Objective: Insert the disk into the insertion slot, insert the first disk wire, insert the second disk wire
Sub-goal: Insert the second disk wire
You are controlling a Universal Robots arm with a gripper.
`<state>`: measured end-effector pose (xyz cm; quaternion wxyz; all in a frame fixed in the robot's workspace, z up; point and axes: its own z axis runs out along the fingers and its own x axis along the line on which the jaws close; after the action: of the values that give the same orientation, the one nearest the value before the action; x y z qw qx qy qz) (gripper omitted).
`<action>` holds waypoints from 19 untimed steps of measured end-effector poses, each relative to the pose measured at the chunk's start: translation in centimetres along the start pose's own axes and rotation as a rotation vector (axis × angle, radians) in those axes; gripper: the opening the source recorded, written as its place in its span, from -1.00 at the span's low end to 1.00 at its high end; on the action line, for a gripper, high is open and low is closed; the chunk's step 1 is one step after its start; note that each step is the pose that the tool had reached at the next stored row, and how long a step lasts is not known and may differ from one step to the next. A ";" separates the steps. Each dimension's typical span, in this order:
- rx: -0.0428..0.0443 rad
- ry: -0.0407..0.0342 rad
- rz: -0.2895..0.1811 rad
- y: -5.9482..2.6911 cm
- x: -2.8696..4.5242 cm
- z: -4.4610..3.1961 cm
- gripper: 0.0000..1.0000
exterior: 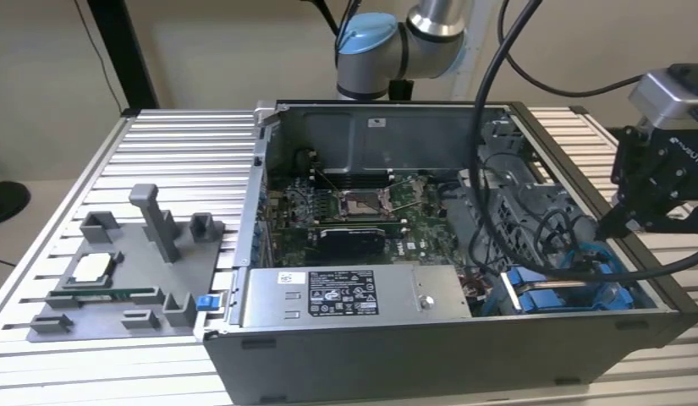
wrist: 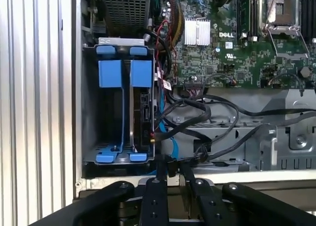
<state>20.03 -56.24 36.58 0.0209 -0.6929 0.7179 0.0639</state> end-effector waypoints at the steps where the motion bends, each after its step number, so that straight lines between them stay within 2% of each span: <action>1: 0.0005 -0.0048 0.005 0.00 0.01 0.02 -1.00; 3: 0.0012 -0.0089 0.013 0.01 0.00 0.02 -1.00; 11: 0.0019 -0.0096 0.018 0.00 0.14 0.02 -1.00; 12: 0.0019 -0.0097 0.018 0.00 0.14 0.02 1.00; 14: 0.0022 -0.0112 0.021 0.00 0.14 0.02 1.00; 18: 0.0048 -0.0225 0.045 0.00 0.14 0.03 1.00; 19: 0.0053 -0.0231 0.050 0.00 0.13 0.04 -1.00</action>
<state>20.02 -56.37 36.52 0.0294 -0.6741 0.7347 0.0704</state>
